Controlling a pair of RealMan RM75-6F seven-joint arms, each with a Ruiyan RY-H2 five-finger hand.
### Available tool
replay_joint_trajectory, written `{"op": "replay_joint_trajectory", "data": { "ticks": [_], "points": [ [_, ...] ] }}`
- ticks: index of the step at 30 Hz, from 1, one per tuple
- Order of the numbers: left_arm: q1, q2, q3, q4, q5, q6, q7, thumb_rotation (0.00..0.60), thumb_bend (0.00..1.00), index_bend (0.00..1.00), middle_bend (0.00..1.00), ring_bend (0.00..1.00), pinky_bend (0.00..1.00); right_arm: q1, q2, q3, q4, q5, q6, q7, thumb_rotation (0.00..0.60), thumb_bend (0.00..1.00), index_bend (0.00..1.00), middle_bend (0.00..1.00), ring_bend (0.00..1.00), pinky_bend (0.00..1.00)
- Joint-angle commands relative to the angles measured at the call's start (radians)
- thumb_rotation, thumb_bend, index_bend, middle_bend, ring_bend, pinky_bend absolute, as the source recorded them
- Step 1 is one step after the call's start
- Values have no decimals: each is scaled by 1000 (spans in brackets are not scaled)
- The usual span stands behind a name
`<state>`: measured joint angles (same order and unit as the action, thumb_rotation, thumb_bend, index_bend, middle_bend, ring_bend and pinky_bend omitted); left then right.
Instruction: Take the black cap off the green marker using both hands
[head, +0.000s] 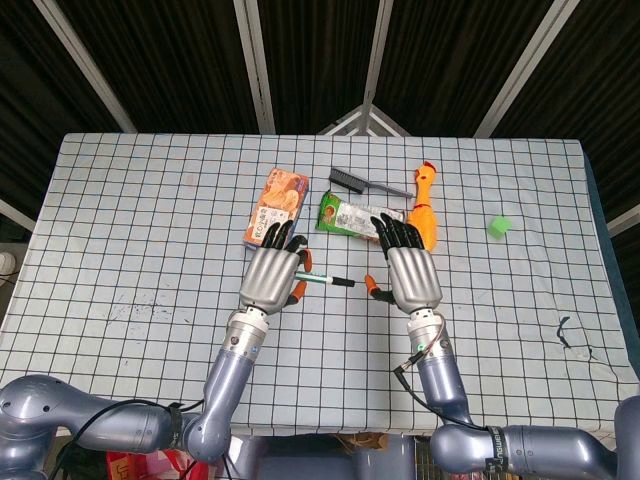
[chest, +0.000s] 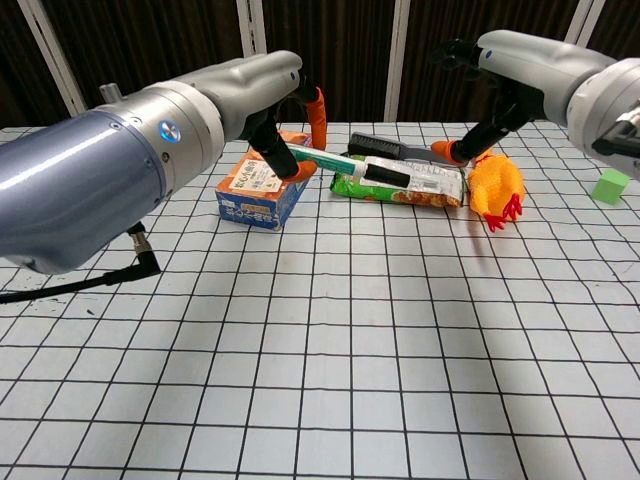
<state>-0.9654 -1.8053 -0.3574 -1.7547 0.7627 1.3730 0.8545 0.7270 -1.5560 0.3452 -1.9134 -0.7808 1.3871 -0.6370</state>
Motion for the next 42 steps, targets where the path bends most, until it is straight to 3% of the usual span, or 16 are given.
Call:
{"op": "replay_joint_trajectory", "data": {
  "ticks": [1, 17, 31, 36, 42],
  "points": [
    [3, 3, -3, 0, 19, -3, -21, 600, 555, 630, 239, 0, 0, 1, 3, -1, -2, 7, -4, -3, 600, 374, 21, 58, 54, 69],
    [9, -6, 5, 28, 86, 12, -56, 600, 567, 632, 241, 0, 0, 9, -4, -16, -28, 29, -10, -22, 600, 374, 31, 52, 41, 69],
    [16, -36, 9, 67, 181, 12, -125, 600, 577, 639, 249, 0, 0, 31, -57, 6, -5, 40, -3, -6, 600, 374, 199, 52, 41, 69],
    [23, -30, 2, 53, 164, 14, -101, 600, 577, 638, 250, 0, 0, 36, -74, 11, 12, 45, 0, -3, 600, 374, 288, 52, 41, 69],
    [29, -22, 2, 55, 159, 12, -89, 600, 577, 639, 250, 0, 0, 30, -70, 13, 16, 49, 7, 2, 600, 374, 324, 52, 41, 69]
  ]
}}
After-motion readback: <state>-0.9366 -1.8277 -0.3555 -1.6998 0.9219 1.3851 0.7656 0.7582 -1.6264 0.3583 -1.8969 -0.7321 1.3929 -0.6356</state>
